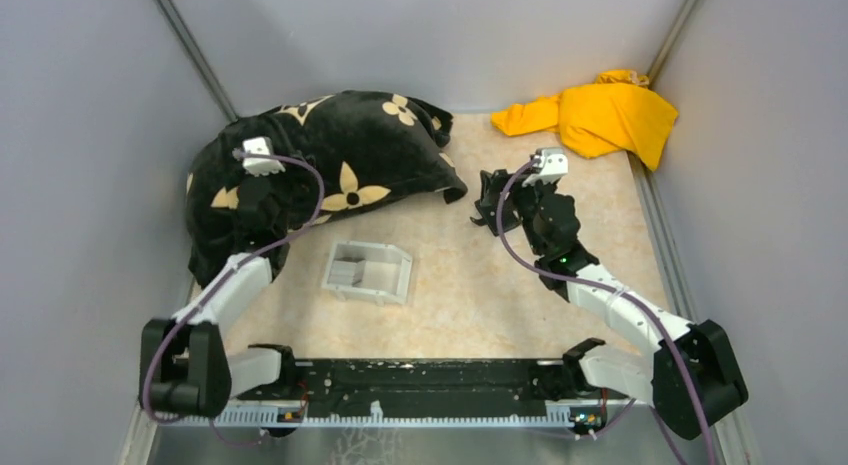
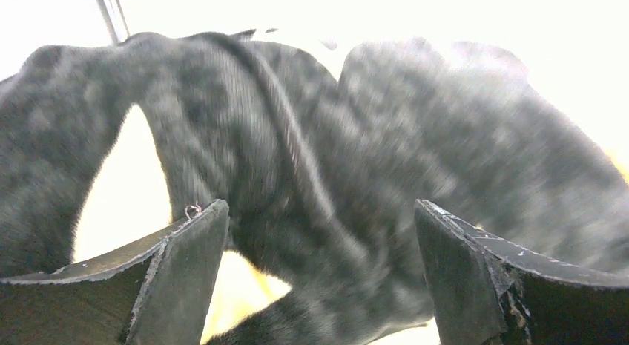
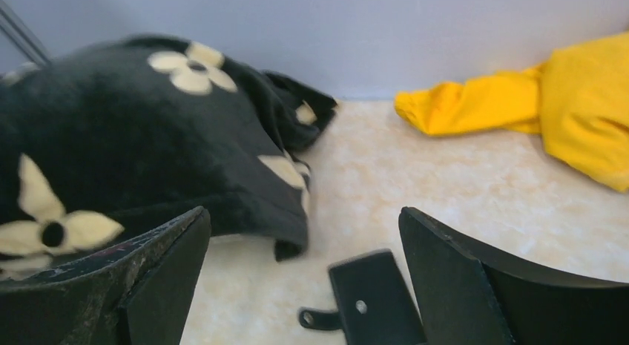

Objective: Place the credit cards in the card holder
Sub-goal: Adjust the storage box at the center of the board.

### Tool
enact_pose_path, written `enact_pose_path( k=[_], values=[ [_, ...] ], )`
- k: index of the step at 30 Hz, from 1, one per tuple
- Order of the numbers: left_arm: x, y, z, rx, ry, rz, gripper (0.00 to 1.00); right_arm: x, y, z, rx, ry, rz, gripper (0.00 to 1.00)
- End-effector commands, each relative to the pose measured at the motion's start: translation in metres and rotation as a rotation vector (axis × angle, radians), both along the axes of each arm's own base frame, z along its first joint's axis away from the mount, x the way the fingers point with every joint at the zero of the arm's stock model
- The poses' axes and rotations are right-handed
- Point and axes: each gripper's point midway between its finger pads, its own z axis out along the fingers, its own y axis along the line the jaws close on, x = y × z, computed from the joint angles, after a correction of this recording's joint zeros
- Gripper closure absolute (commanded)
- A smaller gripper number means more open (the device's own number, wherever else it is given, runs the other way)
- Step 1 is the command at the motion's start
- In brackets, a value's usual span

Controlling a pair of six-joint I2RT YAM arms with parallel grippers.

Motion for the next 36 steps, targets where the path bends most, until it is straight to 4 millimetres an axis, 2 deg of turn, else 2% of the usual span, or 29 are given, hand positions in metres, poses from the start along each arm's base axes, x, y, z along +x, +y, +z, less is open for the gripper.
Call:
enact_pose_path(
  k=[1,3,5,7,9,13,16,20,22,28,36],
  values=[
    [-0.031,-0.013,0.001,-0.305,0.166,-0.019,0.00,-0.006,0.009,0.074,0.133,-0.199,0.018,0.01],
    [-0.043,-0.037,0.018,-0.330,0.088,-0.173,0.00,-0.018,0.007,0.079,0.226,-0.300,0.048,0.01],
    [-0.051,-0.045,0.022,-0.378,0.099,-0.210,0.00,-0.024,0.014,0.082,0.207,-0.345,0.101,0.01],
    [-0.056,-0.050,0.020,-0.392,0.133,-0.232,0.00,-0.016,0.038,0.074,0.086,-0.263,0.203,0.01],
    [-0.063,-0.058,0.011,-0.419,0.194,-0.256,0.01,-0.008,0.057,0.062,0.025,-0.165,0.278,0.01],
    [-0.081,-0.061,-0.006,-0.475,0.243,-0.163,0.00,0.001,0.087,0.031,-0.050,-0.003,0.410,0.01],
    [-0.097,-0.076,-0.019,-0.494,0.292,-0.108,0.00,0.004,0.111,0.011,-0.093,0.065,0.483,0.06],
    [-0.114,-0.096,-0.042,-0.564,0.403,-0.030,0.01,-0.001,0.150,-0.021,-0.216,0.152,0.563,0.08],
    [-0.123,-0.103,-0.051,-0.597,0.446,0.019,0.01,-0.007,0.166,-0.029,-0.262,0.166,0.601,0.09],
    [-0.152,-0.100,-0.072,-0.671,0.532,0.211,0.02,-0.031,0.200,-0.062,-0.395,0.225,0.717,0.16],
    [-0.180,-0.077,-0.077,-0.811,0.546,0.420,0.02,-0.054,0.238,-0.083,-0.462,0.237,0.848,0.28]
  ],
)
